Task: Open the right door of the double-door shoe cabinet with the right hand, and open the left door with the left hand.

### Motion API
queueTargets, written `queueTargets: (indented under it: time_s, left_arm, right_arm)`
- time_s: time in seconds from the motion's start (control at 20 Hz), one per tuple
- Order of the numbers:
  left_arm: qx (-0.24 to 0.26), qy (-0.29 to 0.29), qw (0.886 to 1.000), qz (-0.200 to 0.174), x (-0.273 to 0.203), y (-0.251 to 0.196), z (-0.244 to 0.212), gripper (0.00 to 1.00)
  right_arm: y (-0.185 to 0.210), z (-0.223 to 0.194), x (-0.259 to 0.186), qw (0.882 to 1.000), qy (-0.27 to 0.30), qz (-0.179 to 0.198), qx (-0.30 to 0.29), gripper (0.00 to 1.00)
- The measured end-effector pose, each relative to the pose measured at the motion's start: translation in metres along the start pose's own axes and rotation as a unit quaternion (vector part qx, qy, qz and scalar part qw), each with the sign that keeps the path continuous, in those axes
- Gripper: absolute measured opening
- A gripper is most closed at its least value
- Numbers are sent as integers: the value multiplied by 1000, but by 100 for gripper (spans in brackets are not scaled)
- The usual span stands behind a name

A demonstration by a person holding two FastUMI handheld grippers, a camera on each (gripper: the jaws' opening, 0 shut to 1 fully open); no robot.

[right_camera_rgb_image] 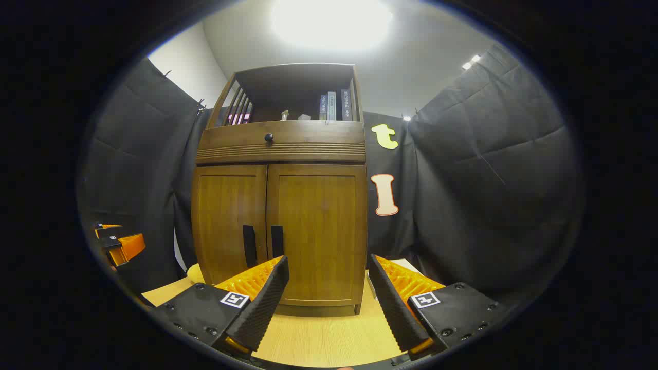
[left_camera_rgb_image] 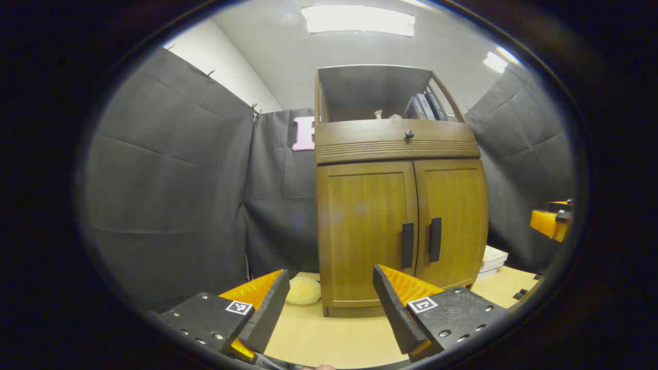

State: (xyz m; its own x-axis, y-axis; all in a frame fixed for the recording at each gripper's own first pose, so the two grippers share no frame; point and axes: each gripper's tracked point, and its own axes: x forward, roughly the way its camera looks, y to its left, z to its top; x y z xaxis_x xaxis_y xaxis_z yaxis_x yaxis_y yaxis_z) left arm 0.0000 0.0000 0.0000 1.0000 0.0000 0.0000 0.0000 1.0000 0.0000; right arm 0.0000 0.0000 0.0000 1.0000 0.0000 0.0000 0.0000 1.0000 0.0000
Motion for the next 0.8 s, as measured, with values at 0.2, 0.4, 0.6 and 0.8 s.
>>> queueTargets:
  time_s: [0.2, 0.4, 0.6, 0.8]
  left_arm:
    - [3, -5, 1000, 3, -5, -3, 3, 95]
    - [4, -5, 1000, 3, -7, -7, 2, 95]
    - [5, -10, 1000, 8, -15, -16, 5, 95]
    - [9, -11, 1000, 14, -20, -24, 9, 95]
  right_arm:
    - [-7, -1, -1, 1000, 1, -5, -8, 96]
    - [-13, -2, -6, 1000, 1, -4, -1, 96]
    - [-19, 0, -5, 1000, -3, 0, -4, 98]
    - [-28, 1, -4, 1000, -5, 1, -1, 96]
